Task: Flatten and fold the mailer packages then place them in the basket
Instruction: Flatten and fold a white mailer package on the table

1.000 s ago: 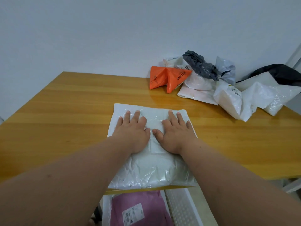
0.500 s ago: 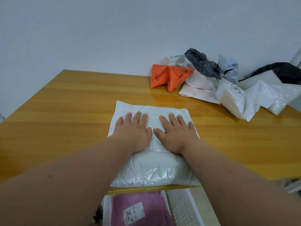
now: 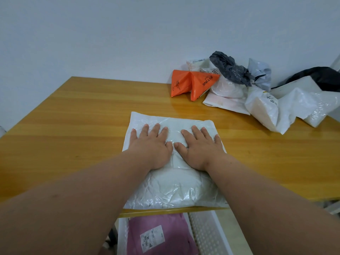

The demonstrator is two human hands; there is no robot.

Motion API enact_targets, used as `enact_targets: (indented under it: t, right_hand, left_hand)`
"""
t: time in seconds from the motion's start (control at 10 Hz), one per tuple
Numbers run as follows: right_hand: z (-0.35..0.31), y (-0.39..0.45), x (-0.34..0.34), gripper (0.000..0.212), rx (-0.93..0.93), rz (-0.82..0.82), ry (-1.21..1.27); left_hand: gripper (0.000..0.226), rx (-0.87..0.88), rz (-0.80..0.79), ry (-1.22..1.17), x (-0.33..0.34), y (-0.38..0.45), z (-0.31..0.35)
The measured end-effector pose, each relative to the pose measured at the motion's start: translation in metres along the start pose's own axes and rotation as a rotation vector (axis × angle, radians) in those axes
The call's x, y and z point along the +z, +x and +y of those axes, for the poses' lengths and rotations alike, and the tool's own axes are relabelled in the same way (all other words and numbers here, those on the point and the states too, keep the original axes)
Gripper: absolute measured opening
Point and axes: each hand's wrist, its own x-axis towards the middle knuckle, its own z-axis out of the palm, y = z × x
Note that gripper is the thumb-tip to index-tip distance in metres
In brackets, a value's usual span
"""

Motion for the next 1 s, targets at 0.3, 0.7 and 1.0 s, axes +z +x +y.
enact_targets:
  t: [0.3, 0.7, 1.0]
  right_hand:
    - [0.000, -0.003, -0.004, 0.071, 0.005, -0.045, -0.013]
    - [-0.007, -0.076, -0.031, 0.055, -0.055, 0.158, 0.072]
    - [-0.015, -0.136, -0.004, 0.076, -0.029, -0.062, 0.096]
  left_hand:
    - [0.064, 0.020, -0.037, -0.011, -0.004, -0.001, -0.002]
    - [0.058, 0.073, 0.091, 0.041, -0.027, -0.068, 0.005]
    - [0.062, 0.120, -0.050, 0.004, -0.004, -0.124, 0.009]
